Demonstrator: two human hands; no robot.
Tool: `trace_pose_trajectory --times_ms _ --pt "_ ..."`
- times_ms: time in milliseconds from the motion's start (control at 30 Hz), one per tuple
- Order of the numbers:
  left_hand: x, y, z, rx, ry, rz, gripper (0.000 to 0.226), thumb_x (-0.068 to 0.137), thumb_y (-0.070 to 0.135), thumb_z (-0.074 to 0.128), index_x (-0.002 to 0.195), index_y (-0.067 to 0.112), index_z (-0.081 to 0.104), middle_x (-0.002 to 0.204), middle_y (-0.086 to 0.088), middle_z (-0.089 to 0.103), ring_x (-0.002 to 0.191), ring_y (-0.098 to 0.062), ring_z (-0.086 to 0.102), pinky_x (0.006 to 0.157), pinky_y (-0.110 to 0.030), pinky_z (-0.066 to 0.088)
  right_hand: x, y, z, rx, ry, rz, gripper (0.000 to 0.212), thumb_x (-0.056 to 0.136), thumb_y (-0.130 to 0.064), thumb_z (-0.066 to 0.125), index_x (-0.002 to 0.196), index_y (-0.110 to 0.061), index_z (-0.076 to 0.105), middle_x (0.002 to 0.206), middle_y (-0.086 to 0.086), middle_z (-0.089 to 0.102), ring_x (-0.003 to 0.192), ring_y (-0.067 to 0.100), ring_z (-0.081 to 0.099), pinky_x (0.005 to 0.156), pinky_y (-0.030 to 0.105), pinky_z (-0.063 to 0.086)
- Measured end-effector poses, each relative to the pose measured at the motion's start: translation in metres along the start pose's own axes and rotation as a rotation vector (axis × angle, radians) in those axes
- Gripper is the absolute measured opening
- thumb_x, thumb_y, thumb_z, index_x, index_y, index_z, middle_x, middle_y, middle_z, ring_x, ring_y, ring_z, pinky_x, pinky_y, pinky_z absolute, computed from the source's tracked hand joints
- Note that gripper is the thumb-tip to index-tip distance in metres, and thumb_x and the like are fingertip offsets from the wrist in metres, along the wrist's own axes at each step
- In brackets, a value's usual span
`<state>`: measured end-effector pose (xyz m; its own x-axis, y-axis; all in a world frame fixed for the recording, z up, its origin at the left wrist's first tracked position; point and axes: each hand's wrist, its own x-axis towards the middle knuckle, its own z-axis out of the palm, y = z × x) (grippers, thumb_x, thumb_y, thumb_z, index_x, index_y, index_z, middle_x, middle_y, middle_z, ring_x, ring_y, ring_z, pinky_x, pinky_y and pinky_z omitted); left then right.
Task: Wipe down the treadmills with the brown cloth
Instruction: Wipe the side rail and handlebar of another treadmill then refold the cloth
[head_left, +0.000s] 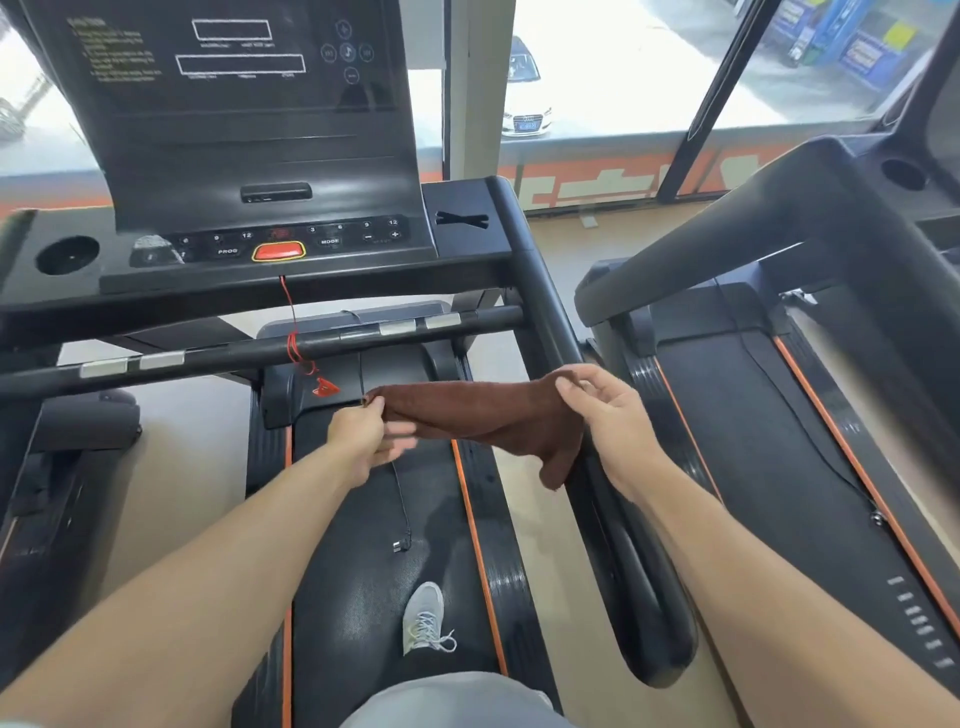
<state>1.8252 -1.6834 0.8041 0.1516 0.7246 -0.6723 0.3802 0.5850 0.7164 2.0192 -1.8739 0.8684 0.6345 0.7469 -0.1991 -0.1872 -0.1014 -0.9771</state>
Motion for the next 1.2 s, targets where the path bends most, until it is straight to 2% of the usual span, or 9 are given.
trace_pose_trajectory --times_ms 200,300,433,600,733,867,1033,1133,1200 --pt "-0.014 0.023 0.017 -0.098 -0.091 0.003 0.054 0.089 0.061 0.067 0.114 0.014 0.058 0.103 -0.010 0.069 0.089 -0.023 0.071 0.064 -0.037 0.061 -0.011 -0.003 0.004 -0.256 -0.687 0.179 0.014 0.097 -0.012 0.068 0.097 -0.022 0.078 0.095 0.008 0.071 0.091 0.020 0.063 0.085 0.032 0.048" --pt "-0.026 0.029 0.023 0.331 -0.176 0.285 0.047 0.087 0.011 0.073 0.126 0.018 0.049 0.115 -0.007 0.059 0.087 -0.014 0.059 0.053 -0.024 0.051 -0.008 -0.008 0.005 -0.291 -0.787 0.194 0.009 0.097 -0.008 0.069 0.104 -0.011 0.075 0.101 0.009 0.073 0.095 0.017 0.067 0.091 0.027 0.051" --pt "-0.041 0.033 0.029 0.461 -0.307 0.540 0.052 0.083 -0.014 0.049 0.121 0.022 0.048 0.092 -0.004 0.069 0.080 -0.016 0.064 0.051 -0.018 0.046 0.004 -0.013 0.004 -0.373 -0.727 0.140 0.011 0.097 -0.005 0.070 0.107 -0.009 0.074 0.106 0.016 0.075 0.097 0.020 0.070 0.095 0.032 0.053" --pt "-0.055 0.045 0.042 0.361 -0.291 0.659 0.020 0.092 -0.004 0.055 0.105 0.011 0.061 0.056 0.012 0.066 0.050 0.006 0.057 0.049 -0.009 0.040 0.012 -0.018 0.007 -0.459 -0.672 0.049 0.012 0.097 0.000 0.068 0.104 -0.010 0.070 0.098 0.014 0.075 0.088 0.014 0.069 0.085 0.027 0.052" --pt "-0.058 0.045 0.050 0.319 -0.311 0.615 0.026 0.087 0.004 0.049 0.079 0.012 0.073 0.066 0.007 0.068 0.062 -0.002 0.057 0.066 -0.020 0.045 0.006 -0.032 0.015 -0.502 -0.685 0.019 0.010 0.099 0.002 0.064 0.104 -0.006 0.067 0.086 0.001 0.072 0.075 0.003 0.068 0.069 0.014 0.051" --pt "-0.058 0.040 0.057 0.394 -0.396 0.595 0.041 0.081 0.030 0.045 0.093 0.000 0.071 0.089 -0.023 0.070 0.072 -0.016 0.056 0.073 -0.034 0.043 0.017 -0.034 0.013 -0.527 -0.419 -0.178 0.019 0.092 -0.006 0.076 0.095 -0.025 0.078 0.085 -0.011 0.074 0.084 0.016 0.068 0.084 0.028 0.056" --pt "-0.063 0.039 0.056 0.473 -0.550 0.600 0.038 0.100 0.011 0.047 0.099 0.032 0.078 0.077 0.015 0.074 0.070 0.001 0.062 0.069 -0.016 0.045 0.023 -0.031 0.011 -0.527 -0.247 -0.108 0.025 0.085 -0.009 0.084 0.104 -0.023 0.074 0.083 -0.006 0.067 0.067 0.005 0.058 0.078 0.026 0.054" --pt "-0.060 0.034 0.054 0.484 -0.602 0.618 0.030 0.101 0.008 0.052 0.106 0.021 0.080 0.095 -0.004 0.078 0.087 -0.016 0.070 0.084 -0.033 0.054 0.026 -0.027 0.009 -0.577 -0.258 0.057 0.046 0.085 -0.022 0.086 0.127 -0.024 0.069 0.086 -0.004 0.065 0.075 0.004 0.065 0.087 0.029 0.055" --pt "-0.060 0.031 0.052 0.487 -0.627 0.636 0.027 0.100 0.008 0.056 0.102 0.021 0.080 0.093 -0.005 0.078 0.085 -0.013 0.068 0.084 -0.033 0.053 0.023 -0.029 0.009 -0.618 -0.301 0.067 0.027 0.087 -0.025 0.084 0.113 -0.029 0.077 0.088 -0.008 0.072 0.082 0.006 0.068 0.084 0.027 0.057"
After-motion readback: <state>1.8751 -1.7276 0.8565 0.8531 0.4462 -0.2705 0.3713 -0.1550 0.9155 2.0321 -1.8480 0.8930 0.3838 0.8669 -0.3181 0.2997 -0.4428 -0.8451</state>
